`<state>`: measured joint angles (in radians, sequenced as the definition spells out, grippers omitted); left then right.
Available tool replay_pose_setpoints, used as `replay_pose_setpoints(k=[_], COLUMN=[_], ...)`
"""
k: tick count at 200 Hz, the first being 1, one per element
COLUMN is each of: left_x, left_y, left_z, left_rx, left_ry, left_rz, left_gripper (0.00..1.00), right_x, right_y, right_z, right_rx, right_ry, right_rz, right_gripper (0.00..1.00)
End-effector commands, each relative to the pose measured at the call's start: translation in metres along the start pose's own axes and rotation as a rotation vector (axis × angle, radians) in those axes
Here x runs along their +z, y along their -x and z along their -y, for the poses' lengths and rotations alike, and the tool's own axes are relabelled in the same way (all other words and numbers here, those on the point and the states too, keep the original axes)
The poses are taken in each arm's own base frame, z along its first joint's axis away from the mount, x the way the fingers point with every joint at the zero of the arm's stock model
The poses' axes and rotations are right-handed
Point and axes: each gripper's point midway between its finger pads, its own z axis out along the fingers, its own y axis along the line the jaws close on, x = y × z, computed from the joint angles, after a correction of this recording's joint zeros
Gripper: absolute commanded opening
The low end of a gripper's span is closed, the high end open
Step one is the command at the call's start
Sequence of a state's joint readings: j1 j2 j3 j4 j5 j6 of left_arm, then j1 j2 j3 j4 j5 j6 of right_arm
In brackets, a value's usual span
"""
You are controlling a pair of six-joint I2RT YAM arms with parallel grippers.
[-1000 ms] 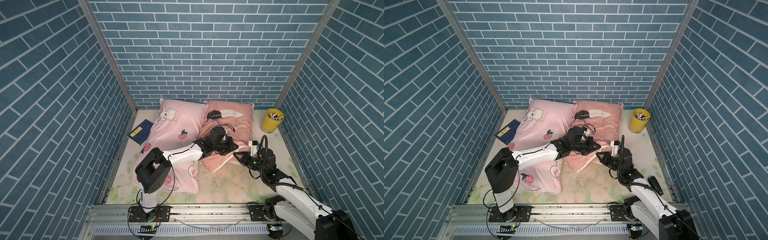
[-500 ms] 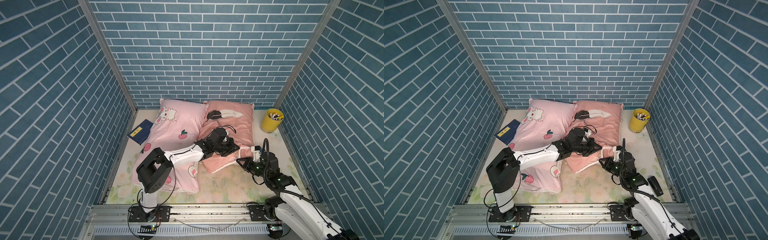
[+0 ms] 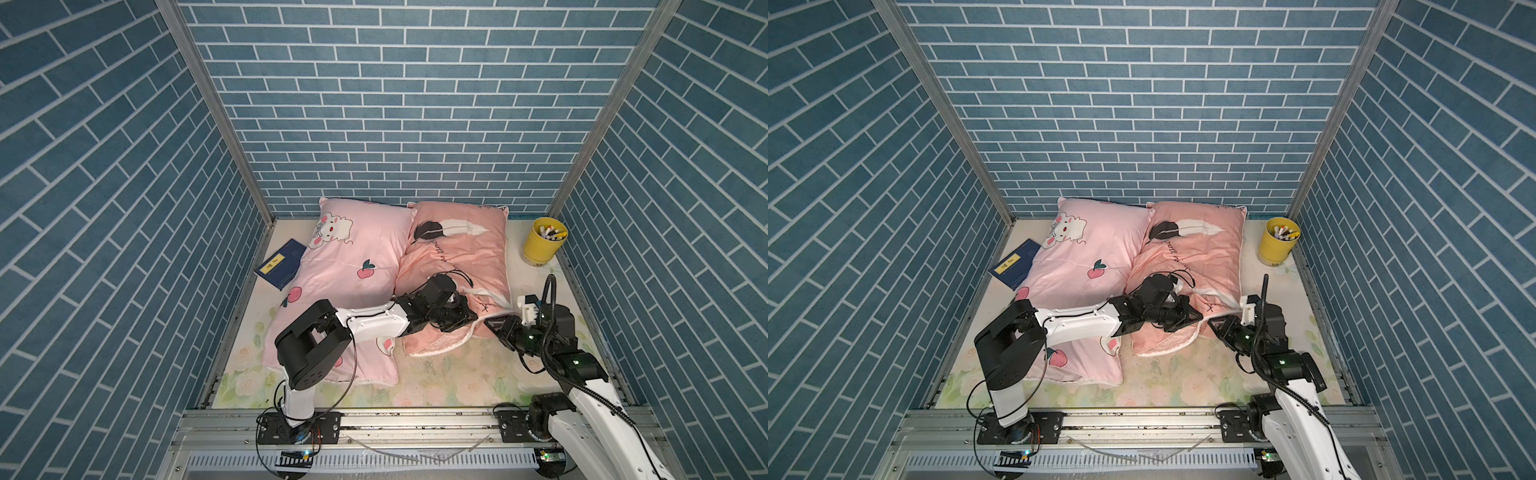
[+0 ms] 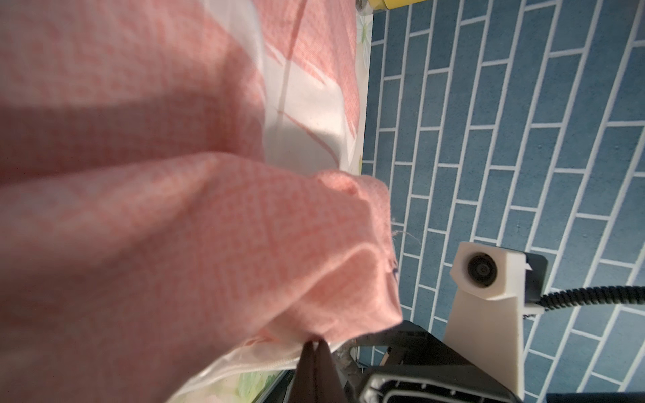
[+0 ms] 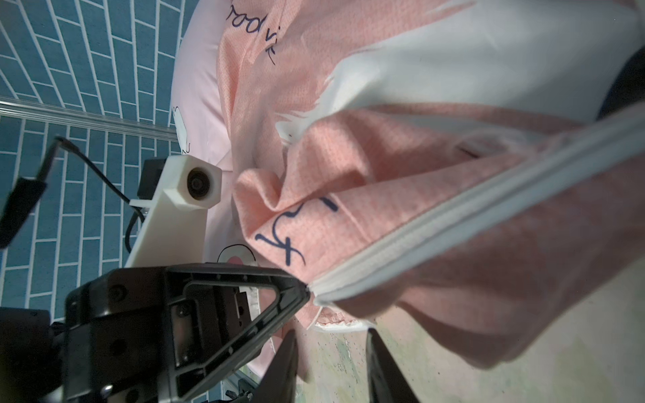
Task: Zip up pillowcases
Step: Zip the zipper on the pillowcase.
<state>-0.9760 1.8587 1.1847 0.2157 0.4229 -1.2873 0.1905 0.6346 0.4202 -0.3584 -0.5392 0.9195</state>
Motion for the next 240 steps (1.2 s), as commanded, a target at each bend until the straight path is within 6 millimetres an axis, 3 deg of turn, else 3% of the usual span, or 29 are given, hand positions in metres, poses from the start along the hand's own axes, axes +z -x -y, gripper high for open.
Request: replay_pose_setpoints(k=[1,93,118,142,187,240], left_x=[-0.008,-0.008,-0.008,-0.008,-0.014,-0.038], left_y=[0.000,-0.020,-0.022,-0.023,-0.031,-0.047], left_z=[0.015,0.004,0.002,0.001,-0.009,-0.046], left_rx=[0.023,0.032,0.034,0.036,0.074,0.146], left_ry=[-0.032,0.002,0.012,0.012,0.067,0.220], left_rz=[0.018,-0.028,-0.032,-0.034,-0.069,-0.127], left_gripper=[0.00,0.00,0.00,0.00,0.00,0.00], right_x=[-0.002,0.004,0.005,0.002,-0.011,-0.019], right_y=[0.012,0.025,0.027,0.026,0.031,0.036], right_z=[-0.019,-0.007,-0.008,-0.005,0.002,0.013], right_rx=[0.001,0.020,0.016,0.009,-0.018,-0.042], right_ry=[0.052,0.008,0.006,-0.020,-0.099,-0.204], right_rz=[0.024,0.092,0.091,0.095,0.129,0.138], right_gripper=[0.33,0.32,0.21,0.00,0.00,0.00])
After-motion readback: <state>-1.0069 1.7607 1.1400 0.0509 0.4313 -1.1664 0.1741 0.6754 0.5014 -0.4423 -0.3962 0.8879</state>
